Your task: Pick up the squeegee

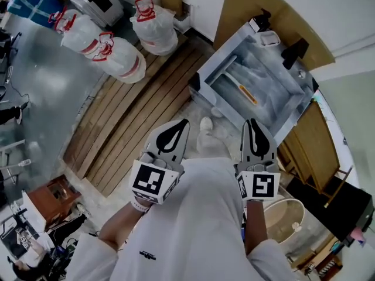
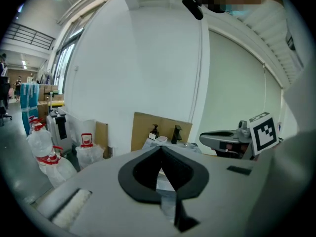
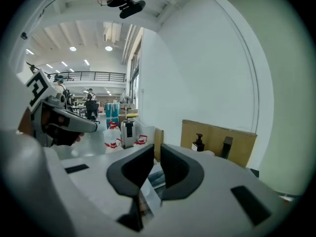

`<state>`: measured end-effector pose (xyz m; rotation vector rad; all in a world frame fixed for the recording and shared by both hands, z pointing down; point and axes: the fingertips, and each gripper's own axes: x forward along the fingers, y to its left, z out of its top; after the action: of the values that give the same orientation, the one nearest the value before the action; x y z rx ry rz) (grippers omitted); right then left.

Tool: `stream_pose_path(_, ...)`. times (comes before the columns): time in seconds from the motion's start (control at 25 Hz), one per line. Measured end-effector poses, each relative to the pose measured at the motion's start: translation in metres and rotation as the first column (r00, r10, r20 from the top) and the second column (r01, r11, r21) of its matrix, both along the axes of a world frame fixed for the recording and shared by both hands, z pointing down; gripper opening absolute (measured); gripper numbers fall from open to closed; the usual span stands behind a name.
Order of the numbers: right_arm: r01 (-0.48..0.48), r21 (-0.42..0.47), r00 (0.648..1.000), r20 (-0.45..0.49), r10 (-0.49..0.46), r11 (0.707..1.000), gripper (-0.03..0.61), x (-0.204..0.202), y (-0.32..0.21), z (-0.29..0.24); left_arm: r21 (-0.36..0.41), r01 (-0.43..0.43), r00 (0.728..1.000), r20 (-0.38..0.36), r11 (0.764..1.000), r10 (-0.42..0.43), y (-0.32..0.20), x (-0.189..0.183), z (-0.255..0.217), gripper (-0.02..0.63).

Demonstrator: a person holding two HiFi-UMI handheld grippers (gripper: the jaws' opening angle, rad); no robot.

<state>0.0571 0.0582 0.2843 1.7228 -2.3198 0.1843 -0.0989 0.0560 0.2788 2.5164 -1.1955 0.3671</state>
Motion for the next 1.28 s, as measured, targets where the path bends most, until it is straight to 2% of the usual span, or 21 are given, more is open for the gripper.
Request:
stream_pose_path(0.2,0.049,-0.051,0.998,0.033,-0.047,0.998,0.009,0.034,-0.059,0.028,-0.015,0.053,0.998,0.02,0.998,-0.053,-0.056,0.036,0.008,0.005)
stream_pose_path(0.36,0.139,-0.076,0.989,0.055,-0.135,0.987,0.07,0.041,-0.098,0.047,-0.025,0.108,0.994,0.035,0.994,-0.107,-0.086,0.049,0.016,0.005)
stream_pose_path(0.44,0.175,-0.086,0.984,0.057,-0.171,0.981,0.074,0.04,-0.112,0.054,-0.033,0.128,0.991,0.041,0.991,-0.127,-0.096,0.053,0.017,0.005)
stream_pose_path(0.72,0.259,-0.183,0.965,0.086,-0.247,0.948,0.072,0.029,-0.131,0.078,-0.089,0.135,0.991,0.029,0.987,-0.133,-0.115,0.06,0.019,0.005)
stream_pose_path(0.96,0.254,-0.205,0.967,0.063,-0.247,0.945,0.073,0.039,-0.14,0.094,-0.096,0.12,0.992,0.053,0.988,-0.115,-0.129,0.067,0.03,0.005)
stream_pose_path(1.28,0.288,-0.279,0.956,0.029,-0.291,0.916,0.074,0.041,-0.159,0.131,-0.144,0.127,0.992,0.04,0.981,-0.122,-0.141,0.071,0.052,0.005)
